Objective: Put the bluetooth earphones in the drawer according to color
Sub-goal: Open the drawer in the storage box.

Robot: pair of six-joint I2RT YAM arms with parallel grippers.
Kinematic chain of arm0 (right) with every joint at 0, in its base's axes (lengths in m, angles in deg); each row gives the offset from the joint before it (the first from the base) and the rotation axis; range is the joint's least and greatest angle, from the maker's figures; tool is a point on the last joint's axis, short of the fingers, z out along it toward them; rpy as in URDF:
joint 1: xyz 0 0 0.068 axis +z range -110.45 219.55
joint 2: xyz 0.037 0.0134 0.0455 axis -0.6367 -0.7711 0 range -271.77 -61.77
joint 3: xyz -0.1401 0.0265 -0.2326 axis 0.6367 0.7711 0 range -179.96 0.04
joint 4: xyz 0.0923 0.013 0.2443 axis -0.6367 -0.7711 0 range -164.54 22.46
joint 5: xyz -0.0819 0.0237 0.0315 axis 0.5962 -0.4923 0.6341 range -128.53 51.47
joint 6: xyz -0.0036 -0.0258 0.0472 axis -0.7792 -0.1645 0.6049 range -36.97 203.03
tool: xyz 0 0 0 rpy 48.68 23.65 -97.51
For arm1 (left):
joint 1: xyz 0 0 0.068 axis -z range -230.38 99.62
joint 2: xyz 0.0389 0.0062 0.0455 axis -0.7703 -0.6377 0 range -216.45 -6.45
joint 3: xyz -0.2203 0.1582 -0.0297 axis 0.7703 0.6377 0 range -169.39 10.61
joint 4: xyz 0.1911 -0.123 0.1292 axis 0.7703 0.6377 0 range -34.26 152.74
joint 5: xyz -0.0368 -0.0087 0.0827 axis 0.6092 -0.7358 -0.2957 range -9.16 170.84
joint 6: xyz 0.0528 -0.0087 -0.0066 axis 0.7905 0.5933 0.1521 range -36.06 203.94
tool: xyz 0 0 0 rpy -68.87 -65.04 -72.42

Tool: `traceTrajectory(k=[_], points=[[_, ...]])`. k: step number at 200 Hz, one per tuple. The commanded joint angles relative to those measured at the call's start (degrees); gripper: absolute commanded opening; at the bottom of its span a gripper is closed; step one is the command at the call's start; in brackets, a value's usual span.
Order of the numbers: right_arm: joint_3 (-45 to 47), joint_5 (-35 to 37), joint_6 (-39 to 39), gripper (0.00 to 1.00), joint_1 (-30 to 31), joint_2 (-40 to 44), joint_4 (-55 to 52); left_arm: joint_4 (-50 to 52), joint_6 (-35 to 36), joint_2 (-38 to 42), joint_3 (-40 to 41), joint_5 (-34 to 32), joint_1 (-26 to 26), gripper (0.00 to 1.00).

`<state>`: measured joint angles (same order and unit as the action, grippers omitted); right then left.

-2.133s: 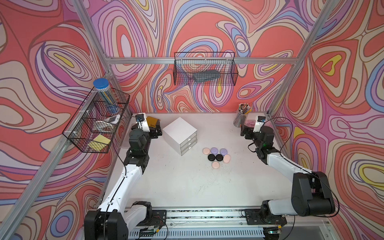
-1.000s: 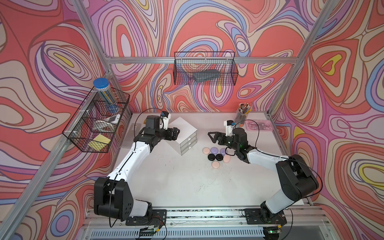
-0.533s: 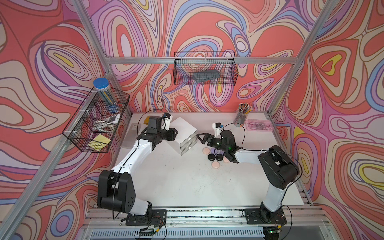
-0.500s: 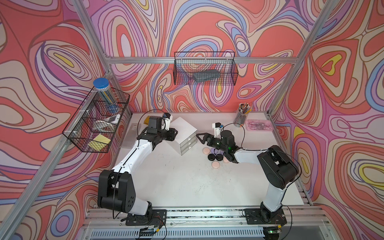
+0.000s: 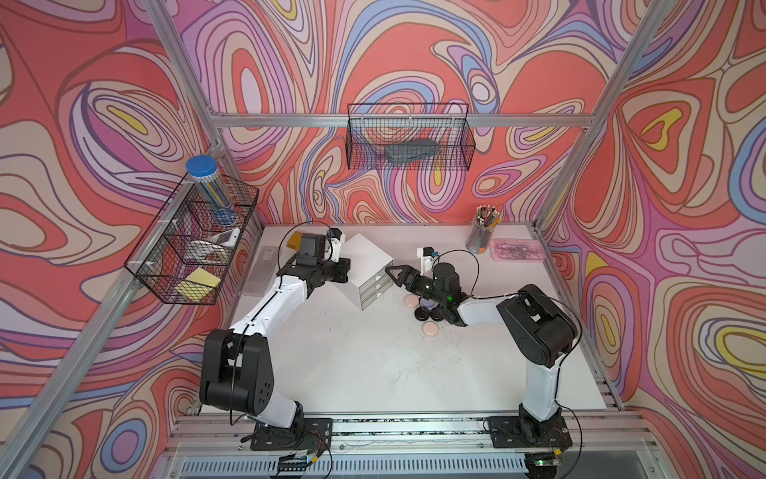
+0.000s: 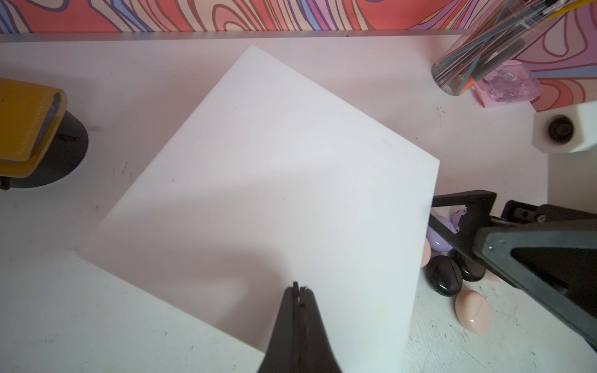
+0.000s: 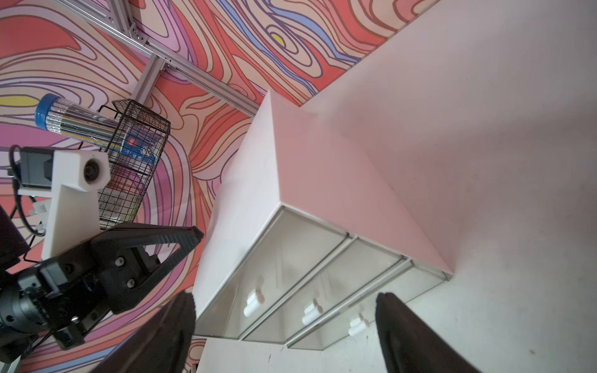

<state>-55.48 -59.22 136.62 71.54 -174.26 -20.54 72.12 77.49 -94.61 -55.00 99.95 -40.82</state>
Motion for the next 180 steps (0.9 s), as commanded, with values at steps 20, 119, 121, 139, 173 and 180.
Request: traceTrajectory(k=[20,119,121,139,173,180], points=[[-2.0,-0.8,2.8,0.82,1.1,-2.8,3.2,2.6,-0.3,-1.3,-2.1,-1.3,0.2,0.00],[-4.2,-1.6,5.3,0.58,2.4,-5.8,5.1,8.9,0.0,-5.6,-6.3,-2.7,0.2,0.00],[-4.2,-1.7,5.4,0.58,2.5,-5.9,5.2,9.0,0.0,-5.6,-6.3,-2.8,0.2,0.00],[-4.7,-2.2,6.6,0.55,2.6,-7.0,6.1,9.2,0.0,-5.8,-6.5,-2.9,0.2,0.00],[-5.1,-2.6,7.3,0.52,2.9,-7.9,6.9,9.5,-0.1,-6.1,-6.7,-2.7,0.2,0.00],[-5.1,-2.6,7.3,0.52,2.9,-7.9,7.0,9.6,-0.1,-6.1,-6.7,-2.7,0.2,0.00]])
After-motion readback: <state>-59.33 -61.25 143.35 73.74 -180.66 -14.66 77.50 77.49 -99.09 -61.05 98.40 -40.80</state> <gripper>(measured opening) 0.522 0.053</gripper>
